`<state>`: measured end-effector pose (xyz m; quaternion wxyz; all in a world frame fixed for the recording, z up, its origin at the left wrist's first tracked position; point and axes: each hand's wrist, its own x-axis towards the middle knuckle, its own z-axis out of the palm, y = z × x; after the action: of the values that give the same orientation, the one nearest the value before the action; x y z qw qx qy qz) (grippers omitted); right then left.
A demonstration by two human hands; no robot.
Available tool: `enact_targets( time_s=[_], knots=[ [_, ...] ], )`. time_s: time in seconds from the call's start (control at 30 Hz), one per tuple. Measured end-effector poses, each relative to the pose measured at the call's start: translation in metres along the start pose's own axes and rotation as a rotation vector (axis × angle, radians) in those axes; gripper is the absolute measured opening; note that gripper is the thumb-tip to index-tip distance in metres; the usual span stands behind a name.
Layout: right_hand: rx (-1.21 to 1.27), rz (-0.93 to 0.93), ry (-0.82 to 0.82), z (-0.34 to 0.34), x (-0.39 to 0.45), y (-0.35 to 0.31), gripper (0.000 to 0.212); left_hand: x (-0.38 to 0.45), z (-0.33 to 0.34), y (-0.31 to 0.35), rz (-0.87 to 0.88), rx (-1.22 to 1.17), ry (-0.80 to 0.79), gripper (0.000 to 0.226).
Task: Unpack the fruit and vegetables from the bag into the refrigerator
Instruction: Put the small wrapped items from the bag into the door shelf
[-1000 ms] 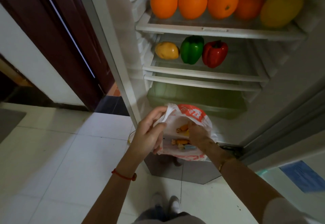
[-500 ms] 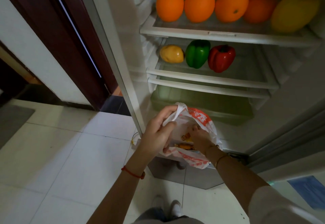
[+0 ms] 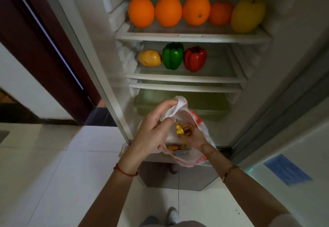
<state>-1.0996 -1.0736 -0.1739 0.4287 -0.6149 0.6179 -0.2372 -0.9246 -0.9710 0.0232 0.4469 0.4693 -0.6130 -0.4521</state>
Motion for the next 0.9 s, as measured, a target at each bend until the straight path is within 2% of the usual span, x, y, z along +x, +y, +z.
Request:
enact_targets(
  time_s=[0.1,0.17,0.4,0.53,0.73,0.8,0.9],
  knots=[
    [0.204,0.029,-0.007,-0.011,-0.023,-0.001,0.021,-0.001,0.007,0.010,0.059,-0.033,-0.065,0.041],
    [0.303,0.047,0.031,-0.018,-0.037,-0.002,0.021,-0.003,0.009,0.016,0.083,-0.056,-0.104,0.044],
    [0.324,0.087,0.220,-0.036,-0.087,-0.015,0.031,-0.015,0.009,0.004,0.069,-0.023,-0.201,0.043],
    [0.323,0.148,0.309,-0.043,-0.123,-0.008,0.032,-0.025,0.006,-0.012,0.031,-0.053,-0.193,0.051],
    [0.374,0.149,0.480,-0.059,-0.177,0.001,0.022,-0.039,0.010,-0.028,0.012,-0.082,-0.141,0.040],
    [0.304,0.142,0.595,-0.070,-0.191,0.005,0.022,-0.041,0.014,-0.030,0.006,-0.089,-0.142,0.040],
    [-0.011,0.187,0.722,-0.089,-0.209,0.021,0.024,-0.043,0.021,-0.030,0.014,-0.116,-0.170,0.036]
  ],
)
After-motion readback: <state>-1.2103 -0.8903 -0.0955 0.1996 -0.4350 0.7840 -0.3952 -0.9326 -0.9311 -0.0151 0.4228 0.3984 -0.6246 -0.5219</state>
